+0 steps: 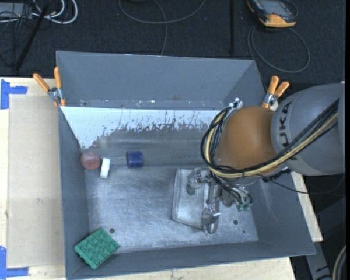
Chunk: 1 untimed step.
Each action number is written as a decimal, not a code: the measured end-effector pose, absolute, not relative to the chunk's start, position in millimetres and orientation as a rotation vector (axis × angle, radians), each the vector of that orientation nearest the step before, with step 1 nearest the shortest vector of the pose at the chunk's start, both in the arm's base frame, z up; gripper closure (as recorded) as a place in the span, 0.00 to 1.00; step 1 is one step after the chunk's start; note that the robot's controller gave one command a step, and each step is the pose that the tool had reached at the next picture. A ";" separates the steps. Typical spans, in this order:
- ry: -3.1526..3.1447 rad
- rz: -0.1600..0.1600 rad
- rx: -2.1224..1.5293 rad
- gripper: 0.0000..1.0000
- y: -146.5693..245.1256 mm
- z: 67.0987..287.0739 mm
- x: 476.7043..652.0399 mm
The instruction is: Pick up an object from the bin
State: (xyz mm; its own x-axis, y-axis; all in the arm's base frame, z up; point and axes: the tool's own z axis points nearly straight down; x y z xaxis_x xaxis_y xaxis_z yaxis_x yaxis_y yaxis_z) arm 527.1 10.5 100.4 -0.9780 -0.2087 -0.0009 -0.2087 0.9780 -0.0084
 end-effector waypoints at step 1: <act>3.121 -0.012 -0.339 0.00 10.3 100.4 527.2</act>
Offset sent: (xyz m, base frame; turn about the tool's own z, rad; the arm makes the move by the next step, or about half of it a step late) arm -0.0051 0.0184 -0.0304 -0.0395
